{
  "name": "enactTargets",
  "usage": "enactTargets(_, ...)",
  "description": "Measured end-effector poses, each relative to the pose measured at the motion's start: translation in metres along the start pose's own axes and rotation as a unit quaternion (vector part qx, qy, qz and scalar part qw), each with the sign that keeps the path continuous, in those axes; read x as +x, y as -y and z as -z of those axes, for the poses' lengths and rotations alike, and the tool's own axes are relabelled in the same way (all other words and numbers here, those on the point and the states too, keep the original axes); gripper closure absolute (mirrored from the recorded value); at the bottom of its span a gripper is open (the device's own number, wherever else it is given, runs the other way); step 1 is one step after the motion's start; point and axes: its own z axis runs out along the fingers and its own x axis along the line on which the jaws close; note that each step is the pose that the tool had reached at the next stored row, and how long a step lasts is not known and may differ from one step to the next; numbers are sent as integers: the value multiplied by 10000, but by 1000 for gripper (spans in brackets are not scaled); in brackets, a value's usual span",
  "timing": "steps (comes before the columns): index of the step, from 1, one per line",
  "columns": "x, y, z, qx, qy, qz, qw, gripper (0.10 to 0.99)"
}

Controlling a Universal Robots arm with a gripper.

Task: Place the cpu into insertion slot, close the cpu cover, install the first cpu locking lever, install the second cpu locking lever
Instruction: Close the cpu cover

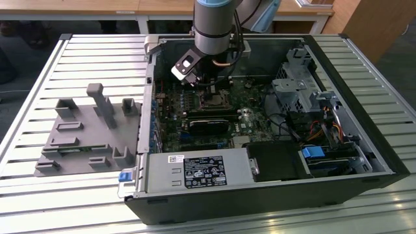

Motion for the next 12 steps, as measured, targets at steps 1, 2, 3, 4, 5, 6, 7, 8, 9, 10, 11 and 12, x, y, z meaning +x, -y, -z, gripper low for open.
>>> enactTargets(1,1,-3,-1,-1,-1,0,10000,980)
enactTargets(2,3,-9,-3,-3,-3,0,10000,980)
enactTargets(3,6,-18,-2,-3,-2,0,10000,980)
enactTargets(4,10,-27,-2,-4,-2,0,10000,980)
enactTargets(5,14,-35,-4,-6,-3,0,10000,980)
enactTargets(6,19,-39,-4,-9,-3,0,10000,980)
enactTargets(7,24,-42,-5,-13,-3,0,10000,980)
enactTargets(8,27,-44,-4,-16,-4,1,10000,980)
enactTargets(9,29,-46,0,-19,-6,1,10000,980)
enactTargets(10,31,-47,5,-21,-8,2,10000,980)
enactTargets(11,32,-47,11,-20,-7,1,10000,980)
enactTargets(12,31,-47,15,-18,-4,1,10000,980)
